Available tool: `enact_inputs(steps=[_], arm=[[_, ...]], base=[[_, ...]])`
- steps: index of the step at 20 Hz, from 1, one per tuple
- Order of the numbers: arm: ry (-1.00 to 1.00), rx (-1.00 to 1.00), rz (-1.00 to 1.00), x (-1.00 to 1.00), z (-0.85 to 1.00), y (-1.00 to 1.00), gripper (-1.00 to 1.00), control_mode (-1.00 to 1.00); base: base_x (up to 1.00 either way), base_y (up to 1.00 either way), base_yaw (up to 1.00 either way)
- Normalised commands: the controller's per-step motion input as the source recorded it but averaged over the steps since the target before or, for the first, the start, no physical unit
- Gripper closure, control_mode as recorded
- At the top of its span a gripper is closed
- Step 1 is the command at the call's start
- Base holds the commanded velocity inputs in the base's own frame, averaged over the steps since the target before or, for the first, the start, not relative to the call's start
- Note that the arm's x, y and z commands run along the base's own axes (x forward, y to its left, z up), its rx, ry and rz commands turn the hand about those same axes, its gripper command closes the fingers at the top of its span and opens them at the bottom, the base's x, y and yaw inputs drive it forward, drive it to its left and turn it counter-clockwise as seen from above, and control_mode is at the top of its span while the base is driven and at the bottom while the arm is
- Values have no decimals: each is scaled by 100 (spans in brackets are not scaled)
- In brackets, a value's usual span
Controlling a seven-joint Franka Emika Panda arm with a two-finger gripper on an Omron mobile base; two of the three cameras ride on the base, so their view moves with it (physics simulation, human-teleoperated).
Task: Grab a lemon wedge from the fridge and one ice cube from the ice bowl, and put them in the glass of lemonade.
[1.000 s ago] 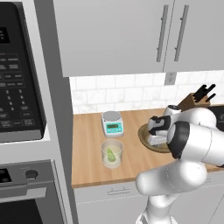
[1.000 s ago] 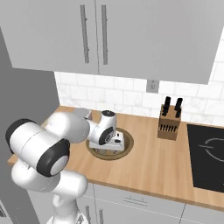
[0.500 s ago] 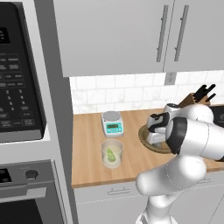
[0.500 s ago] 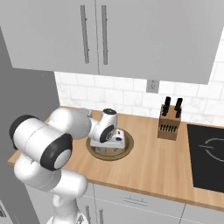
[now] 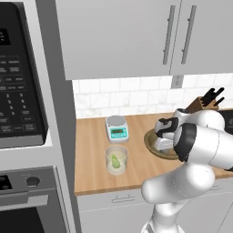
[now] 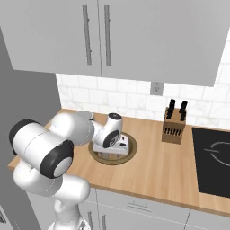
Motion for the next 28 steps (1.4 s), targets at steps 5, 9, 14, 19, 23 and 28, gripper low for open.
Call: enact_inputs(steps=[5,9,14,19,23,28], arm=[[0,2,0,0,-12,0,100,-100],[0,1,0,0,-2,0,100,-100],[0,0,0,0,0,0,100,-100],[0,0,0,-2,5,0,100,-100],[-3,0,0,-13,73,2,100,-100],[-5,0,0,-45,94,20,100,-100]], base=[[0,0,0],[0,0,0],[0,0,0],[0,0,0],[0,0,0],[0,0,0]])
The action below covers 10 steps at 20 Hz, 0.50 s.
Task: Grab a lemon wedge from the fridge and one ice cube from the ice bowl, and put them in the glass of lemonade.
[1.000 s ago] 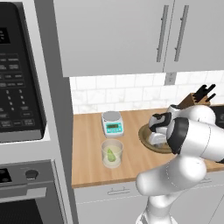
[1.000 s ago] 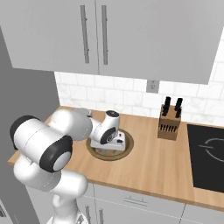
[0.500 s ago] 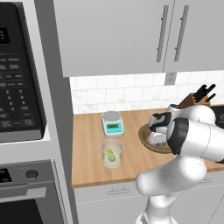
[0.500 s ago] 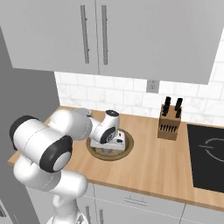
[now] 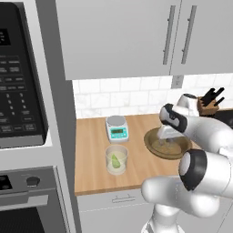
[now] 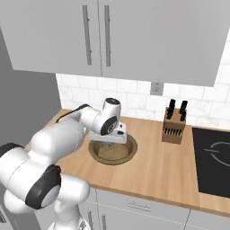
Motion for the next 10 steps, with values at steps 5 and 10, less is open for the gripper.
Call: enact_inputs(steps=[5,10], arm=[[-2,-2,0,-63,58,63,100,-100],[0,-6,3,-16,62,100,100,-100]], base=[[0,0,0],[0,0,0]])
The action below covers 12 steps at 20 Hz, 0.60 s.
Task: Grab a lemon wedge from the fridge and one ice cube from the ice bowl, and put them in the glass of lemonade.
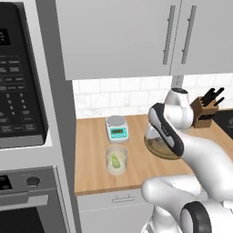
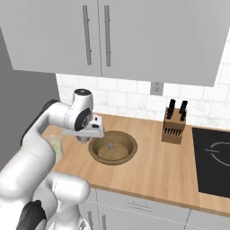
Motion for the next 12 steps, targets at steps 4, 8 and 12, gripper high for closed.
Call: enact_inputs(steps=[4,8,12], arm=[[0,-8,1,0,23,100,100,-100],[0,-6,3,1,5,100,100,-100],[0,0,3,9,0,86,100,-100]], base=[[0,0,0],[0,0,0],[0,0,0]])
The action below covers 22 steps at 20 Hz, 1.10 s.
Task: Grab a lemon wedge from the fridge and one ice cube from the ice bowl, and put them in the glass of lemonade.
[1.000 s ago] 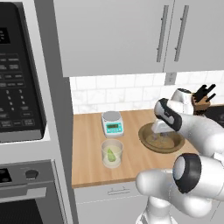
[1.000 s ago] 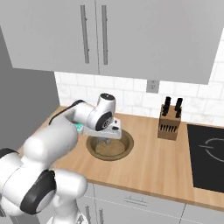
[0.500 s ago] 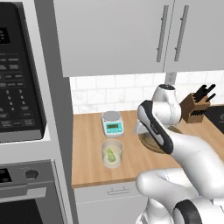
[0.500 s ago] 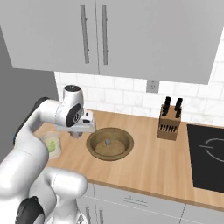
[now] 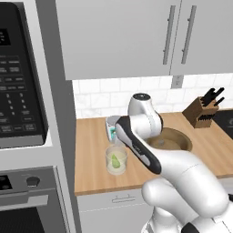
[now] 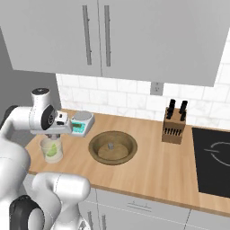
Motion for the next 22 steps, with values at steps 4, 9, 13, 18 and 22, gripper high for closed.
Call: enact_inputs(steps=[4,9,13,18,22], arm=[[1,0,0,14,-15,27,100,-100],[1,0,0,0,-14,12,100,-100],[0,0,0,0,-4,13,100,-100],[0,0,0,1,-2,9,100,-100],[0,0,0,22,0,0,100,-100]], base=[[0,0,0],[0,0,0],[0,0,0],[0,0,0],[0,0,0]])
